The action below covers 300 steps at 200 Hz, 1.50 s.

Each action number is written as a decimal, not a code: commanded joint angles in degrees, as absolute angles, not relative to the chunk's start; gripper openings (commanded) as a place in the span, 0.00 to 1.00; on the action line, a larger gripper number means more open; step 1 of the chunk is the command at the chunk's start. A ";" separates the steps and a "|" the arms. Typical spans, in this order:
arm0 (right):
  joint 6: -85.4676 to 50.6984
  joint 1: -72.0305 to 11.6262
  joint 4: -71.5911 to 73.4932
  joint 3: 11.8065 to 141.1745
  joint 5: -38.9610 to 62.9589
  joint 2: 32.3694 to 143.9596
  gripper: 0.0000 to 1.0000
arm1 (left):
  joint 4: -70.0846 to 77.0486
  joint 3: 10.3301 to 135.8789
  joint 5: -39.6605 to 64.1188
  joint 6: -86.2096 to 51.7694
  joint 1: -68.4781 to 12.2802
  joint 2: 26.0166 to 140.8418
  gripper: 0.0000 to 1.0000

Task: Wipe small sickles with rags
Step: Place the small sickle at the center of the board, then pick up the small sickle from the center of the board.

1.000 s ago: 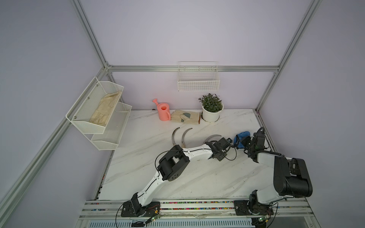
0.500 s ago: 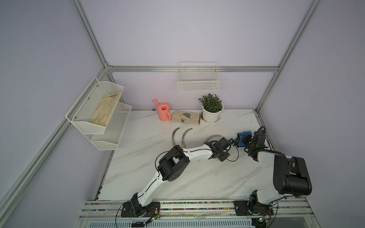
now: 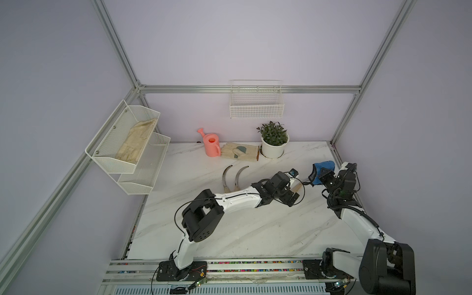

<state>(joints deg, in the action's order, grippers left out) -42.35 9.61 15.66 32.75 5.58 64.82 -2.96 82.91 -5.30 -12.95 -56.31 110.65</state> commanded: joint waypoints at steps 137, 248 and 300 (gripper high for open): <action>-37.31 -2.51 8.88 29.81 1.61 55.69 0.00 | 66.29 25.64 -21.76 -7.03 -58.90 95.34 1.00; -36.46 -7.09 11.59 28.89 -0.77 60.33 0.00 | 36.75 37.71 -25.58 -16.78 -56.77 103.27 0.83; -36.64 -7.54 12.76 28.01 -1.05 61.30 0.00 | 36.73 38.40 -25.10 -15.27 -57.39 106.31 0.65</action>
<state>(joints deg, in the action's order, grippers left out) -36.97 -7.20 9.91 29.12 -0.21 60.75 35.68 38.65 -24.10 -15.62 -56.99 104.16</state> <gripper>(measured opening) 0.133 0.686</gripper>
